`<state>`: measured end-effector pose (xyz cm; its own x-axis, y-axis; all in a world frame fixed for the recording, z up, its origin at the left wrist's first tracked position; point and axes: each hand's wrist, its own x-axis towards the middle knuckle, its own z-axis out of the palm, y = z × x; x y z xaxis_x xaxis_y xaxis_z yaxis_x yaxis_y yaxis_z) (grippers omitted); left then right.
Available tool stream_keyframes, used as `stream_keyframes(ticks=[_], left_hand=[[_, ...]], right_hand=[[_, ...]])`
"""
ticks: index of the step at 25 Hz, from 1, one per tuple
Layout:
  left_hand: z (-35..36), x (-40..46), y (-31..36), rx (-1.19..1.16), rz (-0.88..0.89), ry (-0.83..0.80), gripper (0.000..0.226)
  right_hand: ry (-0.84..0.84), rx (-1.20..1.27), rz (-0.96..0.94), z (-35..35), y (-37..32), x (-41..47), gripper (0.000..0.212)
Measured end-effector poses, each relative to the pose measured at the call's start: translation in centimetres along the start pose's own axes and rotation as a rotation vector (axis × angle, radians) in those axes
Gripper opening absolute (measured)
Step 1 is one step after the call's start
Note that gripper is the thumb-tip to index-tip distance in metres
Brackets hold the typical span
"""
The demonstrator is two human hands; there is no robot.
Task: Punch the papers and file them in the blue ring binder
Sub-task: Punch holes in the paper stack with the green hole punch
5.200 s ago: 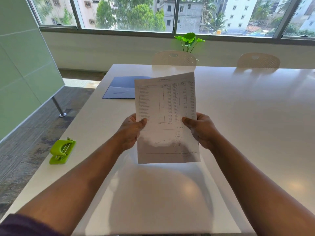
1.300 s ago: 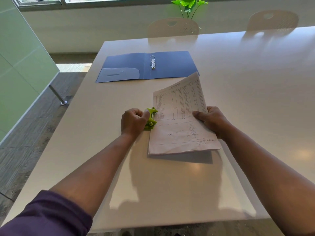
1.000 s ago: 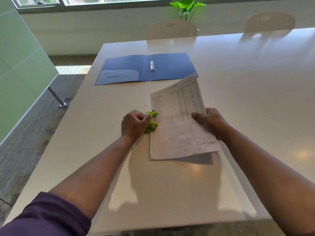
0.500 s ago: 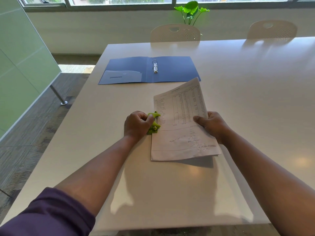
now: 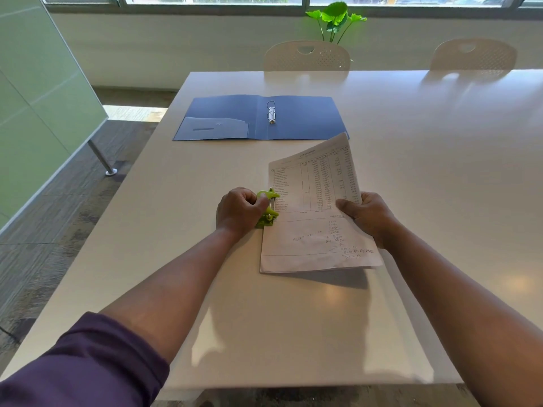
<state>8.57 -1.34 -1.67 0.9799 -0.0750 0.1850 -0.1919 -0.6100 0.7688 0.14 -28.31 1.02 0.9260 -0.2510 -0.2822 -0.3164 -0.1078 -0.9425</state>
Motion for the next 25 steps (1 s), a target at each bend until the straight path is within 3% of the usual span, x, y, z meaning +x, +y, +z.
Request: stream_keyframes(ticks=[10,18,25], left_hand=[[0.0,0.3,-0.4,-0.015,-0.034,-0.029,0.05],[-1.4,2.4,-0.2,-0.199,-0.317,-0.303,0.039],[-2.1,3.0,0.7,-0.21,-0.368,-0.42,0.037]], right_hand=[[-0.002,0.014,-0.004,0.0,0.1,-0.1,0.017],[-0.007,0.031,0.007,0.0,-0.1,0.1,0.011],[-0.027,0.036,0.019,0.2,-0.7,-0.2,0.008]])
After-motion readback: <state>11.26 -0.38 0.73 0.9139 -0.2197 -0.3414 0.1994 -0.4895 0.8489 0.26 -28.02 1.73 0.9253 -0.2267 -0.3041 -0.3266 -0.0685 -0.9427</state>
